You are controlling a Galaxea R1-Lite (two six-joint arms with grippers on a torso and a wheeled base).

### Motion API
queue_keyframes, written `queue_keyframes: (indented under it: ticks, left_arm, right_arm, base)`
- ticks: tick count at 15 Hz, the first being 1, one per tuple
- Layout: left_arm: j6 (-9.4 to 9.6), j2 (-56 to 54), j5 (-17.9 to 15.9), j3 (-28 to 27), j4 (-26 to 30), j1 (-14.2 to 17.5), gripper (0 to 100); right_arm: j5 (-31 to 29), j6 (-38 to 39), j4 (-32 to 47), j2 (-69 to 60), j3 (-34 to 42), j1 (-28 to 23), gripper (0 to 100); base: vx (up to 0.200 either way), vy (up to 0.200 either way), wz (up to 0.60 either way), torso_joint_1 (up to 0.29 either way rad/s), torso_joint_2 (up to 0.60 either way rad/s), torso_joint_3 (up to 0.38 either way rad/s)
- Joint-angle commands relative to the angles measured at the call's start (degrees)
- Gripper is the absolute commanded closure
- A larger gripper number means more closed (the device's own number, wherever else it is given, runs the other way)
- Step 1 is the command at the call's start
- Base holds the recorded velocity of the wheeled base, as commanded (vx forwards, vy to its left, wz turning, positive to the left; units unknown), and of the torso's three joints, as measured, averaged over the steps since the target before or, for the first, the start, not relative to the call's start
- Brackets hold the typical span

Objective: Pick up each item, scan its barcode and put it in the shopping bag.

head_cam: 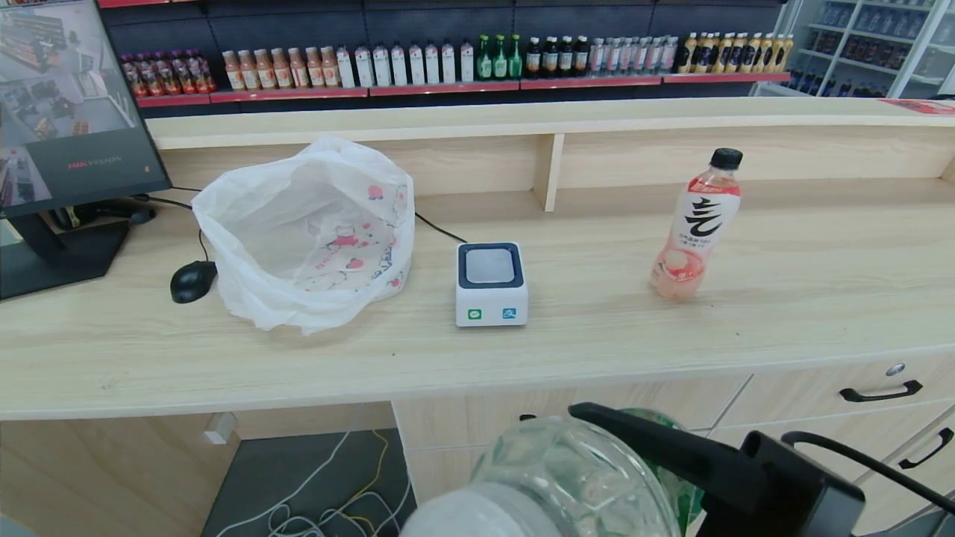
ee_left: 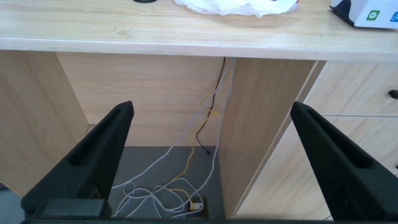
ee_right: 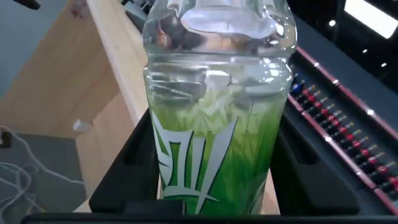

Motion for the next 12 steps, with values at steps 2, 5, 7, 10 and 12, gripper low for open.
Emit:
queue_keyframes:
  ticks: [2, 5, 7, 10, 12]
  left_arm:
    - [0.02, -0.02, 0.00, 0.00, 0.00, 0.05, 0]
    - [0.02, -0.02, 0.00, 0.00, 0.00, 0.05, 0]
    - [0.02, -0.02, 0.00, 0.00, 0.00, 0.05, 0]
    - [0.02, -0.02, 0.00, 0.00, 0.00, -0.04, 0]
    - [0.02, -0.02, 0.00, 0.00, 0.00, -0.04, 0]
  right_arm:
    - [-0.08, 4.37, -0.14, -1.84, 4.07, -0.14, 100]
    - [-0.34, 10.26, -0.14, -2.46, 5.39, -1.01, 100]
    - [-0.34, 11.05, -0.14, -2.28, 4.95, -1.98, 100]
    - [-2.89, 21.59, -0.14, -1.75, 1.08, -2.68, 100]
    - [-7.90, 30.82, -0.14, -0.87, -2.52, -2.95, 100]
  base:
    - [0.000, 0.000, 0.00, 0.000, 0.00, 0.000]
    - [0.000, 0.000, 0.00, 0.000, 0.00, 0.000]
    - [0.000, 0.000, 0.00, 0.000, 0.00, 0.000]
    - [0.000, 0.000, 0.00, 0.000, 0.00, 0.000]
    - [0.000, 0.000, 0.00, 0.000, 0.00, 0.000]
